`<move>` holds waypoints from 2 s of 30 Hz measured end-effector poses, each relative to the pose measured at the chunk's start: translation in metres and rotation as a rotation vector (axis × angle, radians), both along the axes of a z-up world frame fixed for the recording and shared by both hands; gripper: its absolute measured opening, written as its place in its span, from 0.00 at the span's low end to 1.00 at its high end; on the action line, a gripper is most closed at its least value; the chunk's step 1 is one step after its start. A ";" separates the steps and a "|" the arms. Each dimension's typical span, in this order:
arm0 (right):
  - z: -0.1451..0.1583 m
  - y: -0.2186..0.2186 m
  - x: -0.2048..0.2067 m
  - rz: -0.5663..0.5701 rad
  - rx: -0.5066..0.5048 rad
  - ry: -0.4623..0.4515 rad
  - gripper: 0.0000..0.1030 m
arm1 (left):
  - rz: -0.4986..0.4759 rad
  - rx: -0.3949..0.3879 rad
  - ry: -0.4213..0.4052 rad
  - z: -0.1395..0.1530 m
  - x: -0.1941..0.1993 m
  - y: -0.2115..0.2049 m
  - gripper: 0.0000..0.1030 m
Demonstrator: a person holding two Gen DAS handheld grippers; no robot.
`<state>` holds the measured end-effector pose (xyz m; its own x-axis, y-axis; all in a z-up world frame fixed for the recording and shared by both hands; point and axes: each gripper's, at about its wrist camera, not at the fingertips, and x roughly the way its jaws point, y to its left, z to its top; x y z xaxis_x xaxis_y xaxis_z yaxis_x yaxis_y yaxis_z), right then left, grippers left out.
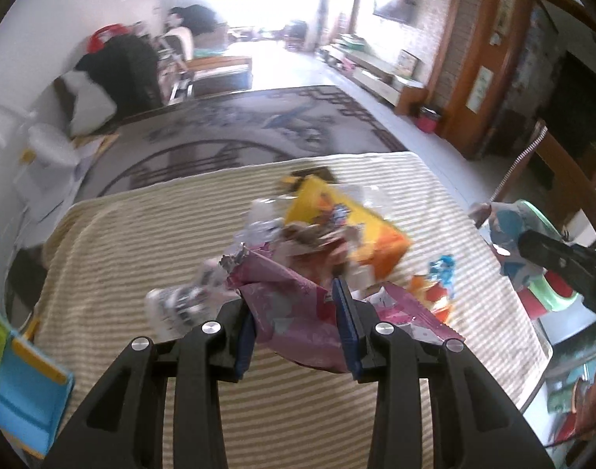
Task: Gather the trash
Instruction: 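Grasp the pink wrapper with the left tool while the right tool grasps a blue-grey wrapper, then carry the blue-grey wrapper into the red bucket with the right tool while the left tool holds the pink wrapper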
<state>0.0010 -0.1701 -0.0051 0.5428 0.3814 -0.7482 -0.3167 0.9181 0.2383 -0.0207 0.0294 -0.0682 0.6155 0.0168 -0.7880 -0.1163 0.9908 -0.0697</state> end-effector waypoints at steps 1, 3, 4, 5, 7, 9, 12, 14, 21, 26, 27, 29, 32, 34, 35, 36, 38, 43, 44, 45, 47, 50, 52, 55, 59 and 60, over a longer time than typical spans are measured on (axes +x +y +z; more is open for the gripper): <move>0.001 -0.009 -0.002 -0.013 0.003 -0.005 0.29 | -0.009 0.004 -0.002 0.001 0.004 -0.007 0.33; 0.001 -0.027 -0.001 -0.034 0.010 -0.007 0.29 | -0.029 0.012 -0.005 0.004 0.011 -0.024 0.33; 0.001 -0.033 -0.001 -0.042 0.012 -0.007 0.29 | -0.036 0.015 -0.006 0.004 0.014 -0.030 0.33; 0.001 -0.042 0.000 -0.050 0.016 -0.007 0.29 | -0.042 0.019 -0.005 0.004 0.018 -0.036 0.33; 0.001 -0.058 0.003 -0.061 0.022 -0.007 0.29 | -0.050 0.028 -0.002 0.005 0.024 -0.051 0.33; 0.000 -0.075 0.008 -0.071 0.026 -0.006 0.29 | -0.050 0.032 0.000 0.006 0.029 -0.067 0.33; 0.001 -0.097 0.015 -0.073 0.035 -0.007 0.29 | -0.046 0.038 -0.005 0.010 0.036 -0.090 0.33; 0.004 -0.113 0.022 -0.066 0.046 -0.015 0.29 | -0.039 0.042 -0.016 0.013 0.039 -0.103 0.33; 0.010 -0.145 0.047 -0.012 0.079 -0.035 0.29 | 0.015 0.068 -0.052 0.025 0.050 -0.139 0.33; 0.017 -0.155 0.058 0.038 0.075 -0.055 0.29 | 0.069 0.098 -0.075 0.033 0.055 -0.155 0.33; 0.018 -0.157 0.060 0.050 0.073 -0.058 0.29 | 0.076 0.102 -0.078 0.034 0.055 -0.158 0.33; 0.020 -0.159 0.064 0.063 0.081 -0.056 0.29 | 0.091 0.109 -0.080 0.036 0.057 -0.163 0.33; 0.024 -0.163 0.066 0.081 0.090 -0.071 0.29 | 0.101 0.118 -0.079 0.039 0.058 -0.171 0.33; 0.026 -0.165 0.068 0.087 0.086 -0.082 0.29 | 0.104 0.132 -0.076 0.040 0.060 -0.175 0.34; 0.027 -0.167 0.069 0.088 0.087 -0.087 0.29 | 0.106 0.133 -0.075 0.041 0.062 -0.177 0.34; 0.028 -0.170 0.070 0.088 0.091 -0.091 0.29 | 0.110 0.134 -0.073 0.041 0.063 -0.179 0.34; 0.029 -0.174 0.072 0.084 0.092 -0.095 0.29 | 0.109 0.134 -0.070 0.042 0.065 -0.183 0.34; 0.027 -0.192 0.077 0.054 0.088 -0.090 0.29 | 0.078 0.126 -0.060 0.040 0.073 -0.200 0.34; 0.026 -0.196 0.077 0.045 0.087 -0.090 0.29 | 0.068 0.125 -0.056 0.039 0.075 -0.204 0.34; 0.026 -0.202 0.077 0.034 0.085 -0.089 0.29 | 0.057 0.122 -0.054 0.038 0.076 -0.210 0.34; 0.025 -0.211 0.077 0.014 0.079 -0.088 0.29 | 0.036 0.116 -0.052 0.037 0.079 -0.219 0.34; 0.022 -0.227 0.076 -0.020 0.069 -0.082 0.29 | 0.007 0.110 -0.054 0.036 0.084 -0.233 0.35; 0.018 -0.238 0.076 -0.043 0.060 -0.076 0.29 | -0.014 0.105 -0.054 0.035 0.087 -0.244 0.35; 0.012 -0.250 0.079 -0.075 0.048 -0.060 0.29 | -0.050 0.096 -0.055 0.033 0.091 -0.259 0.35; -0.001 -0.265 0.085 -0.115 0.023 -0.033 0.29 | -0.088 0.090 -0.045 0.027 0.096 -0.274 0.35; -0.007 -0.269 0.087 -0.127 0.014 -0.017 0.29 | -0.093 0.088 -0.040 0.025 0.098 -0.275 0.35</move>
